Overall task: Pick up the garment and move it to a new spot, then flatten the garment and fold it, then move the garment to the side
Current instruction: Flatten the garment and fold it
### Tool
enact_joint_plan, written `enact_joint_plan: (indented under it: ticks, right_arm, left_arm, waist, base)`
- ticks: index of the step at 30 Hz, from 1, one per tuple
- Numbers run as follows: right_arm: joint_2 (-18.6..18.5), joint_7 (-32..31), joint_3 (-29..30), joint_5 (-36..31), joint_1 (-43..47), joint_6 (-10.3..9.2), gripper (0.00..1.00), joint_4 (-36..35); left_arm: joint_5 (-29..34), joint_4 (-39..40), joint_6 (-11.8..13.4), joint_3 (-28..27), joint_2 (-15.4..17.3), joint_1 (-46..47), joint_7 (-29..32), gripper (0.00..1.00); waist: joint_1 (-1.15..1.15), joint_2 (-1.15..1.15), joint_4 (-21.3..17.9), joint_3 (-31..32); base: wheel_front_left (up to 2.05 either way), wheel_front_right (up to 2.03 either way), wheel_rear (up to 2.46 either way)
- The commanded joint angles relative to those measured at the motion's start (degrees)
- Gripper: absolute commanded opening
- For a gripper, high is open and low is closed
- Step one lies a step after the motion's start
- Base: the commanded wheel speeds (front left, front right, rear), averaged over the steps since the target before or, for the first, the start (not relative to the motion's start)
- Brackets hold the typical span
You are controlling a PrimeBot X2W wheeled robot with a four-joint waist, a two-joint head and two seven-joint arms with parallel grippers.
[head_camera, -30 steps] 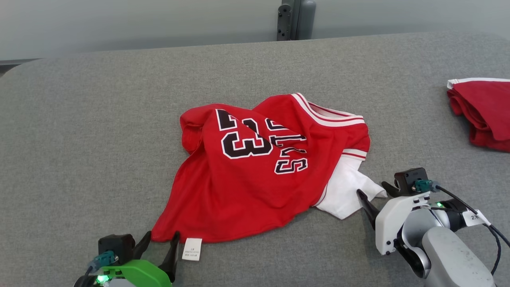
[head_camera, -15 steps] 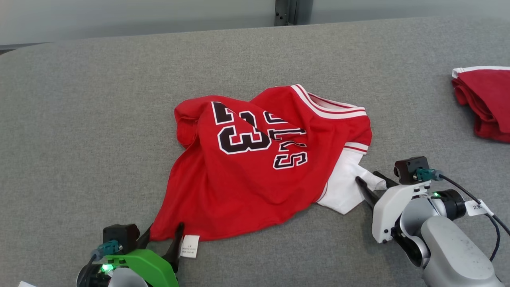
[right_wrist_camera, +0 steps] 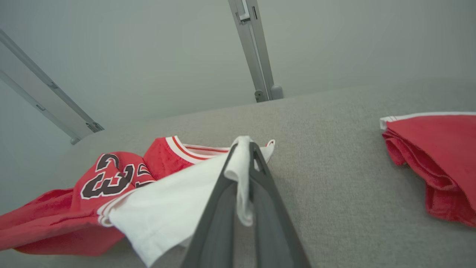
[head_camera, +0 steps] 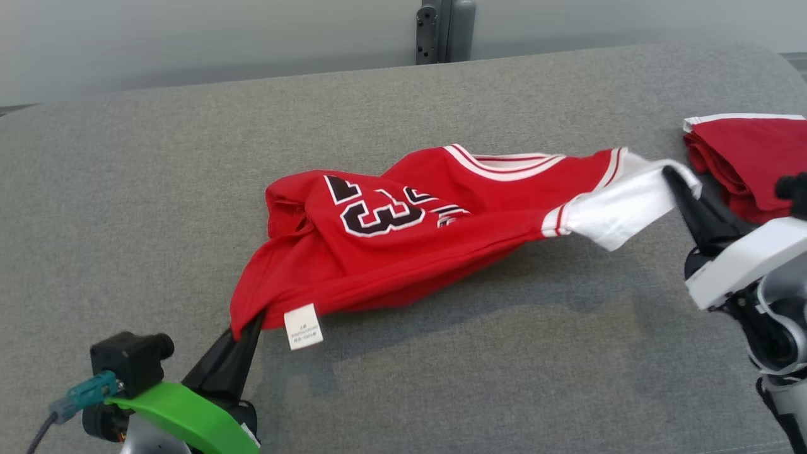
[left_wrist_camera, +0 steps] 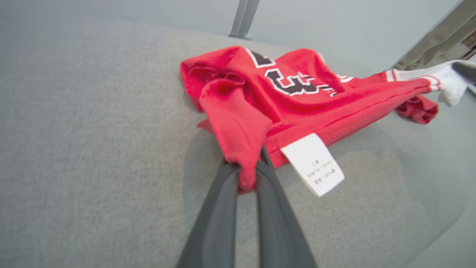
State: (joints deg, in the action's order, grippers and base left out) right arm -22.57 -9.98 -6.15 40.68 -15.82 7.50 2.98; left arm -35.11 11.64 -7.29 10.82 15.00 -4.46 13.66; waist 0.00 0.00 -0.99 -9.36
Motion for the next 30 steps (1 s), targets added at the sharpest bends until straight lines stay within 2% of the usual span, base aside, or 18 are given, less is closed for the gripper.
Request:
enact_joint_plan:
  ticks: [1,6,8,11,14,16,18,20,22,24,26,27,30]
  right_arm:
    - [-0.6,-1.0,2.1,0.9,0.9,-0.03,0.00,-3.3]
    - [-0.7,-5.8,8.6,2.9,-0.5,-0.02,0.00,-17.0]
    - [-0.4,-8.0,10.6,3.4,-2.7,-0.01,0.00,-20.7]
    - [-0.6,-11.0,14.3,2.1,-8.1,-0.02,0.00,-23.2]
    - [-0.9,-13.9,16.9,-0.4,-16.7,-0.01,0.00,-21.7]
    - [0.0,-14.4,18.5,-3.3,-24.2,-0.02,0.00,-18.5]
    - [-0.4,-15.0,16.7,-8.5,-31.6,-0.01,0.00,-14.6]
    - [1.0,-14.3,15.2,-12.8,-39.0,-0.03,0.00,-9.7]
    - [2.7,-12.6,13.2,-16.6,-46.9,-0.02,0.00,-4.6]
    - [2.9,-10.1,10.0,-21.5,-54.1,-0.01,0.00,0.6]
    - [4.5,-6.3,8.4,-25.4,-61.5,-0.05,0.00,5.7]
    - [5.8,-4.2,8.0,-26.9,-65.2,-0.05,0.00,8.1]
    - [9.0,2.9,8.6,-30.8,-74.7,-0.08,0.00,15.1]
  left_arm:
    - [-0.7,3.7,0.4,-0.6,0.6,-0.2,1.0,0.00]
    - [-3.5,18.4,1.8,-0.6,1.2,2.7,6.3,0.00]
    - [-4.4,22.0,2.4,-0.2,1.8,5.0,9.1,0.00]
    - [-6.5,24.9,3.7,-1.1,2.2,12.0,13.3,0.00]
    - [-7.6,23.4,4.8,-2.6,3.1,23.3,17.5,0.00]
    - [-7.7,19.5,5.3,-3.5,3.6,32.6,19.9,0.00]
    - [-8.3,13.8,6.4,-3.8,2.4,42.7,21.7,0.00]
    - [-4.6,7.4,5.6,-3.2,4.3,52.7,22.2,0.00]
    - [-1.6,-0.6,4.6,-1.7,3.9,61.9,21.1,0.00]
    - [1.3,-8.8,3.8,-1.1,3.0,71.3,17.6,0.00]
    - [7.5,-16.5,3.0,0.5,3.9,80.0,11.6,0.00]
    - [10.5,-20.1,2.6,1.8,4.4,83.6,8.5,0.00]
    - [14.5,-29.6,2.8,1.8,3.1,93.0,-1.4,0.00]
  waist:
    - [0.00,0.00,-1.2,1.1]
    - [0.00,0.00,-2.8,0.6]
    - [0.00,0.00,-3.1,-0.4]
    - [0.00,0.00,-3.2,-3.2]
    - [0.00,0.00,-2.4,-7.8]
    - [0.00,0.00,-1.7,-11.4]
    - [0.00,0.00,-1.1,-15.1]
    - [0.00,0.00,-0.3,-18.5]
    - [0.00,0.00,0.3,-21.6]
    - [0.00,0.00,0.8,-24.2]
    - [0.00,0.00,1.5,-26.0]
    - [0.00,0.00,1.6,-26.7]
    - [0.00,0.00,1.7,-28.6]
  base:
    - [0.00,0.00,0.00]
    - [0.00,0.00,0.00]
    - [0.00,0.00,0.00]
    - [0.00,0.00,0.00]
    - [0.00,0.00,0.00]
    - [0.00,0.00,0.00]
    - [0.00,0.00,0.00]
    - [0.00,0.00,0.00]
    - [0.00,0.00,0.00]
    - [0.00,0.00,0.00]
    - [0.00,0.00,0.00]
    - [0.00,0.00,0.00]
    - [0.00,0.00,0.00]
